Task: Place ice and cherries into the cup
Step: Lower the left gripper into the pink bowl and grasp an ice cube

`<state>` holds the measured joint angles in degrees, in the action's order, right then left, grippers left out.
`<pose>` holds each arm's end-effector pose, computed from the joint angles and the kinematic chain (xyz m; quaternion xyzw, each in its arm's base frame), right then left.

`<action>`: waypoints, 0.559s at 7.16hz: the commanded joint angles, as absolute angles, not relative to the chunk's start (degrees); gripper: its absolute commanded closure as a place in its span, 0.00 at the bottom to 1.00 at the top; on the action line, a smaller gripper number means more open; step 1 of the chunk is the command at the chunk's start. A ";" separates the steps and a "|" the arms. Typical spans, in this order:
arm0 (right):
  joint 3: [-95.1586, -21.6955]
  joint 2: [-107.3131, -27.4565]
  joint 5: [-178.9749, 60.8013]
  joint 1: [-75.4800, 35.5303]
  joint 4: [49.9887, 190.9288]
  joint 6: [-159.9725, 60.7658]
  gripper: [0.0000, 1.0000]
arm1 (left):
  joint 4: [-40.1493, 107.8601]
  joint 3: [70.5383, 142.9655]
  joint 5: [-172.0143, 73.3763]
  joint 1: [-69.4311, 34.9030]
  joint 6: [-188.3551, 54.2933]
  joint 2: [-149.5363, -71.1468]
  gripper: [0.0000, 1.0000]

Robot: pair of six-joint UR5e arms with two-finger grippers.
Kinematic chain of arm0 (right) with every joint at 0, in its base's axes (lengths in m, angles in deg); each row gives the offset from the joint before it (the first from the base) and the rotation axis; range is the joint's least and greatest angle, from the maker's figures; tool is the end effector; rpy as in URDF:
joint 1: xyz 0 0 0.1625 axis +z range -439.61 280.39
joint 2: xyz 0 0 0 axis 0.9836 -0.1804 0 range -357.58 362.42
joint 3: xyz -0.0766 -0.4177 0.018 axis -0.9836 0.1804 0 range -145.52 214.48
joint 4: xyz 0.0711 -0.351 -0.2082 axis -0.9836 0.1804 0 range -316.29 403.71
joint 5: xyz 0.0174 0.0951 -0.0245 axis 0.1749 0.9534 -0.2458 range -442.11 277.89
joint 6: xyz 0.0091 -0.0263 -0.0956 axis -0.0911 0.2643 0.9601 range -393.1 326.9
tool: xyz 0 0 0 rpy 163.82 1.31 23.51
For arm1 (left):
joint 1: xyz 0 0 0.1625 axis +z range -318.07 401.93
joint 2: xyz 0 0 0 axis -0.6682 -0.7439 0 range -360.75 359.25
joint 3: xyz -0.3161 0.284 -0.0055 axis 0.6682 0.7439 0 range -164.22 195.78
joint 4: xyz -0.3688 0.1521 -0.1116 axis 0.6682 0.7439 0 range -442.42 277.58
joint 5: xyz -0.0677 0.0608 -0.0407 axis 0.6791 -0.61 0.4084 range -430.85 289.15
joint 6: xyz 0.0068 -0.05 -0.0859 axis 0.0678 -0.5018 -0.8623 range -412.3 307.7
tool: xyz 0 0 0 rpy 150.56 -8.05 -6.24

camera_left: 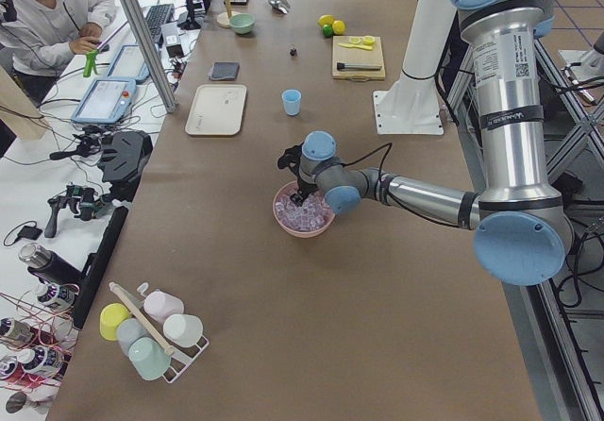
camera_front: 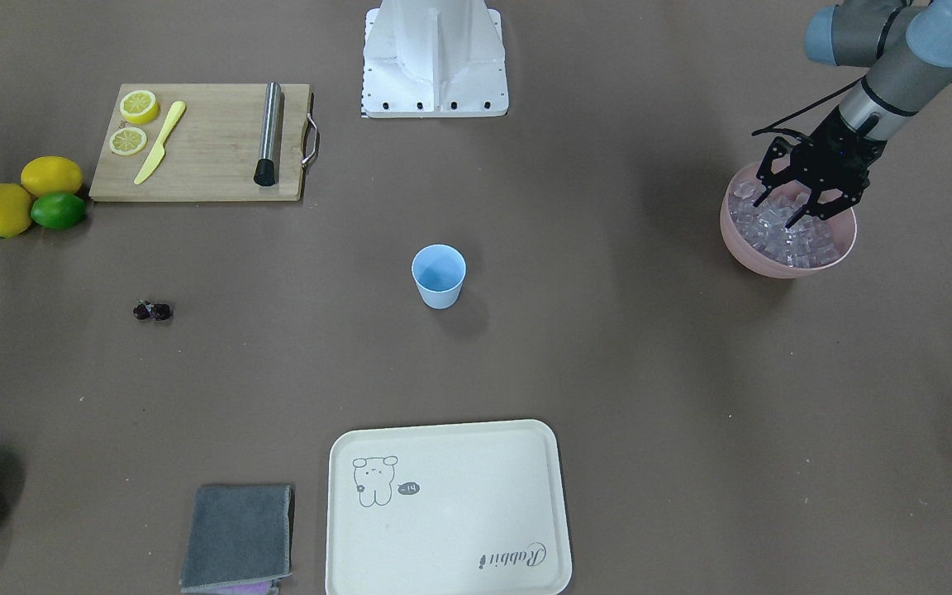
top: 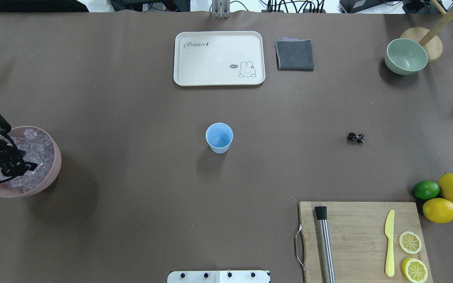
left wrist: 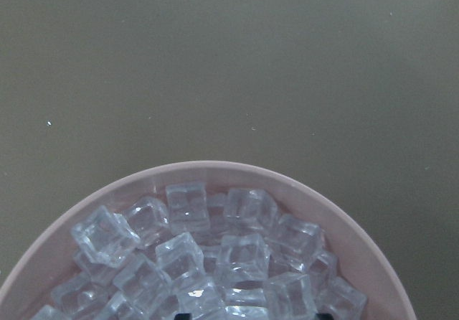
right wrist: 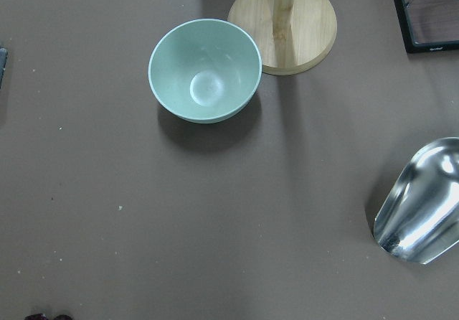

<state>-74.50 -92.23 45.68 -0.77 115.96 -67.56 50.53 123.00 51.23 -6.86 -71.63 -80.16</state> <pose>-0.0205 -0.4769 0.5028 0.1203 -0.3882 0.0959 0.9086 0.2297 -0.3842 0.5138 0.2216 0.4198 0.2794 0.8346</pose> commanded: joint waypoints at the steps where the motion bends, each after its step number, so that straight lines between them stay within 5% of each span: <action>1: -74.50 -91.97 45.68 -0.77 115.96 -67.56 0.00 | 50.47 122.83 51.23 -6.67 -71.64 -80.20 0.63; 3: -74.42 -91.97 45.68 -0.77 116.05 -67.64 0.00 | 50.55 122.83 51.23 -6.58 -71.64 -80.03 0.94; 4: -74.42 -91.97 45.68 -0.77 115.96 -67.64 0.00 | 51.16 123.09 51.31 -6.67 -71.55 -79.33 1.00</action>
<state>-74.44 -91.99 45.68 -0.77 116.00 -67.61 50.71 122.90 51.25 -6.62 -71.62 -79.86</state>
